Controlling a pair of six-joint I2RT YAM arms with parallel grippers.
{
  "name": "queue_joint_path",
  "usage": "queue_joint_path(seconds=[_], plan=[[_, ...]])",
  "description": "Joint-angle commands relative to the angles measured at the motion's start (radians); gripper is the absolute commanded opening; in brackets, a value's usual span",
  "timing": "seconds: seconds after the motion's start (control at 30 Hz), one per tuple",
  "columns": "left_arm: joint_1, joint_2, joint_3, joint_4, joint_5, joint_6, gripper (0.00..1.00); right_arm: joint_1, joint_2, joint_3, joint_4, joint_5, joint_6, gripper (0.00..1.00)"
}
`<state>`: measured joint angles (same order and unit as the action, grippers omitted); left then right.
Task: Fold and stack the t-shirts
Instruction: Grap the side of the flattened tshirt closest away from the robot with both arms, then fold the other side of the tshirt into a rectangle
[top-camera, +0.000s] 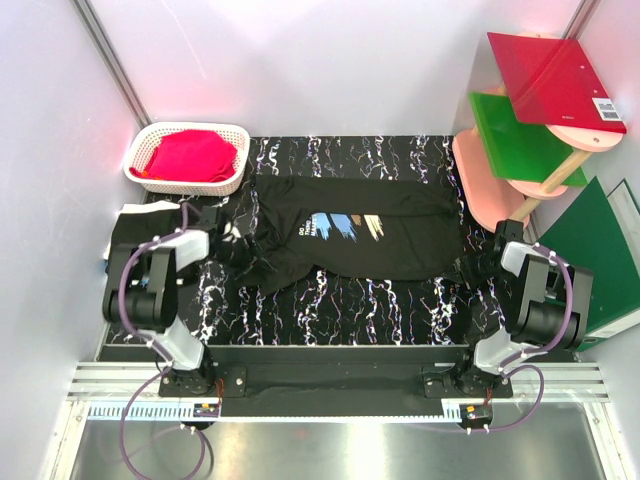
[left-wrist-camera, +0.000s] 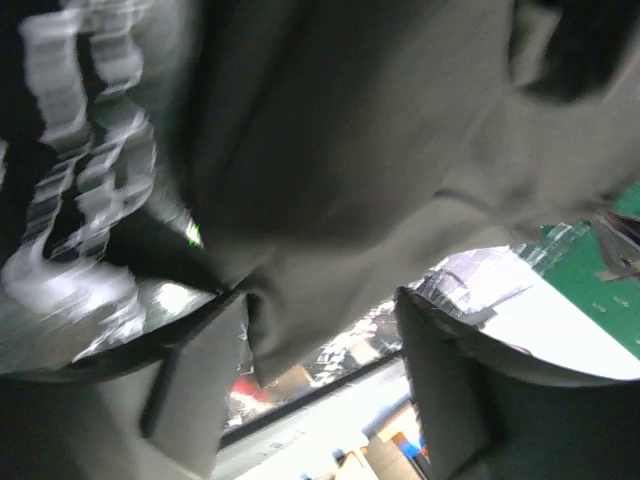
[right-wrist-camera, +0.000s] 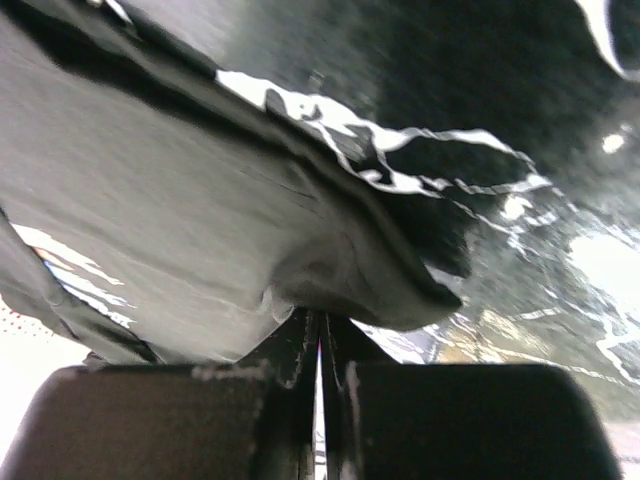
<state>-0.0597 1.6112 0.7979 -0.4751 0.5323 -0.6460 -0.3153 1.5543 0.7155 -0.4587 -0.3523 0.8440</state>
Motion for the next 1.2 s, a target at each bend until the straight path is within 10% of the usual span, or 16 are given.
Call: queue_joint_path(seconds=[0.0, 0.13, 0.2, 0.87, 1.17], plan=[[-0.064, 0.174, 0.033, 0.119, -0.011, 0.022, 0.59, -0.004, 0.027, 0.032, 0.058, 0.018, -0.014, 0.0], [-0.114, 0.271, 0.116, 0.081, 0.072, 0.043, 0.49, -0.004, 0.006, 0.05, 0.049, -0.016, -0.022, 0.0], [-0.124, 0.262, 0.127, 0.066, 0.072, 0.054, 0.0, -0.004, 0.001, 0.062, 0.046, -0.04, -0.025, 0.0], [-0.062, -0.094, 0.123, -0.356, 0.021, 0.192, 0.0, -0.004, -0.088, 0.168, -0.166, -0.2, -0.152, 0.0], [-0.028, 0.038, 0.368, -0.356, 0.098, 0.148, 0.0, -0.004, 0.077, 0.373, -0.092, -0.178, -0.155, 0.0]])
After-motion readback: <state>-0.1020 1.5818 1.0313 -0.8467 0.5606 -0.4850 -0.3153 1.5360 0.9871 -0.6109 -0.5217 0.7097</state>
